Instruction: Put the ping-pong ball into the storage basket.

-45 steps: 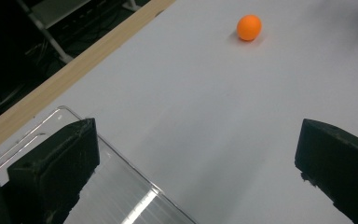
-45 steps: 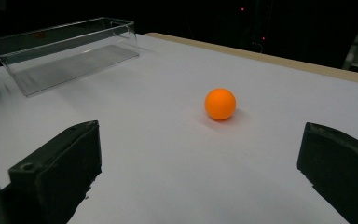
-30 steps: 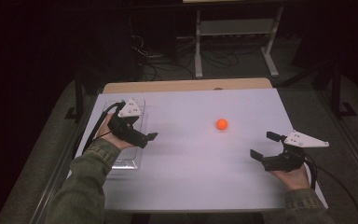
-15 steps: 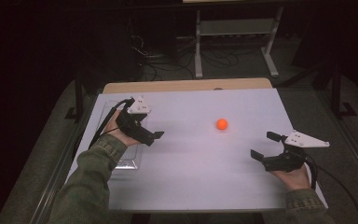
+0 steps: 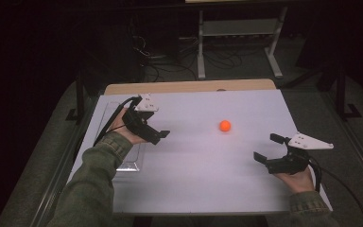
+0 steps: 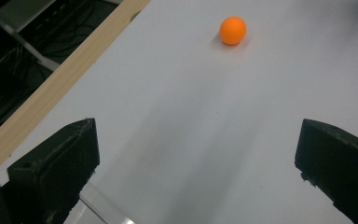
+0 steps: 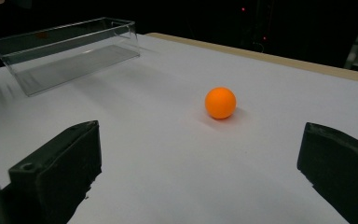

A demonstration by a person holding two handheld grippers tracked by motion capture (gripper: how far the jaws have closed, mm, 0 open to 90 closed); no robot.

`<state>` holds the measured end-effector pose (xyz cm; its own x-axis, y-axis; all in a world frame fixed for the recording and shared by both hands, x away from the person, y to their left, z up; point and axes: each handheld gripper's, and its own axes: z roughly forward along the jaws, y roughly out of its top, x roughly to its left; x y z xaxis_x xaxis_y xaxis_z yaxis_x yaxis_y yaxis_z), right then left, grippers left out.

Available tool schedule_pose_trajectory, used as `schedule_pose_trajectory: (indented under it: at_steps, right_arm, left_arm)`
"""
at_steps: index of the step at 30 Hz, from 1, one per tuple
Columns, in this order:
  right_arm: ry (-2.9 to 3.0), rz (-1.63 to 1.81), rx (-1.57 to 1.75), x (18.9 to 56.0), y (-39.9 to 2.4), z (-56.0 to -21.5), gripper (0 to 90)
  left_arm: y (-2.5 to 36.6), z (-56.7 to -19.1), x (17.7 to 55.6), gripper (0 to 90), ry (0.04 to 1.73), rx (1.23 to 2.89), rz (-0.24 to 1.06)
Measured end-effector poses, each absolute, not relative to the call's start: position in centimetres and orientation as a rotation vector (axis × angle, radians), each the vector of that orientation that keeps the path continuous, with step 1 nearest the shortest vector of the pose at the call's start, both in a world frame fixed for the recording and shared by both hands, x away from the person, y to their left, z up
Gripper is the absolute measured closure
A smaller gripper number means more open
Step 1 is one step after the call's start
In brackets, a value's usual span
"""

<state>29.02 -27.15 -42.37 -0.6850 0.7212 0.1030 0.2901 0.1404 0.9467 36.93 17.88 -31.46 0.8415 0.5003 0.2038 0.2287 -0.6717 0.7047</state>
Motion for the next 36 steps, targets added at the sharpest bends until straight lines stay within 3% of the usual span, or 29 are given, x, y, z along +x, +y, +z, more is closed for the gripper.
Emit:
schedule_pose_trajectory:
  at_steps: [36]
  right_arm:
    - [2.034,1.571,0.978,28.9,-27.4,-42.3,0.0]
  left_arm:
    - [12.7,-32.5,39.3,0.0,0.414,2.403,0.432]
